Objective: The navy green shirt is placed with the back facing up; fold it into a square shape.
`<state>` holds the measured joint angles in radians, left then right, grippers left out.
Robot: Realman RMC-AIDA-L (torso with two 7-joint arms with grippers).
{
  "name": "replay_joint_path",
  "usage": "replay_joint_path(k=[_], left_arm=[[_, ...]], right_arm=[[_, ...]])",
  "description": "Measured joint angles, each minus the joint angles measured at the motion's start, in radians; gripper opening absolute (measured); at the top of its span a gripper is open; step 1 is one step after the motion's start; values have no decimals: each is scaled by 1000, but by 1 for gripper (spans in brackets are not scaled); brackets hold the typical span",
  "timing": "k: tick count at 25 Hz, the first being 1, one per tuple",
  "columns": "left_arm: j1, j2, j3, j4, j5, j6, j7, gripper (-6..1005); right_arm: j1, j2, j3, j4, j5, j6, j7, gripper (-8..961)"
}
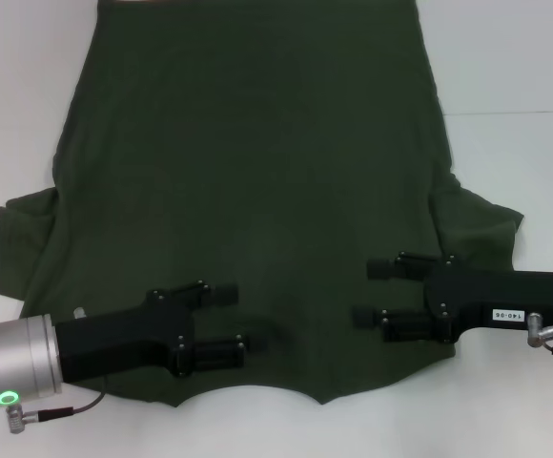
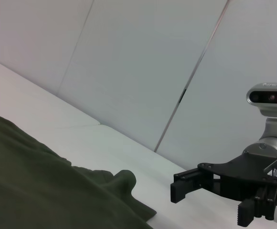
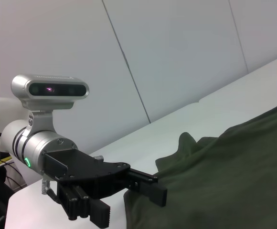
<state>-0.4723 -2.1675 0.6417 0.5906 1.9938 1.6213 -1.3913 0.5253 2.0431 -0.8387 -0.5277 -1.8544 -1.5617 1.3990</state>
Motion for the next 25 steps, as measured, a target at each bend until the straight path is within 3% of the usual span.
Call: replay_joint_path(k=[16,25], left_arm=[[-2,0,-18,0,-7,-43,-14,907],[-11,5,-219,0,-27,-276,-139,905]], right_arm=[[8,-1,-8,0,-1,2,18,912],[32,3,-49,0,-2,19,60,911]])
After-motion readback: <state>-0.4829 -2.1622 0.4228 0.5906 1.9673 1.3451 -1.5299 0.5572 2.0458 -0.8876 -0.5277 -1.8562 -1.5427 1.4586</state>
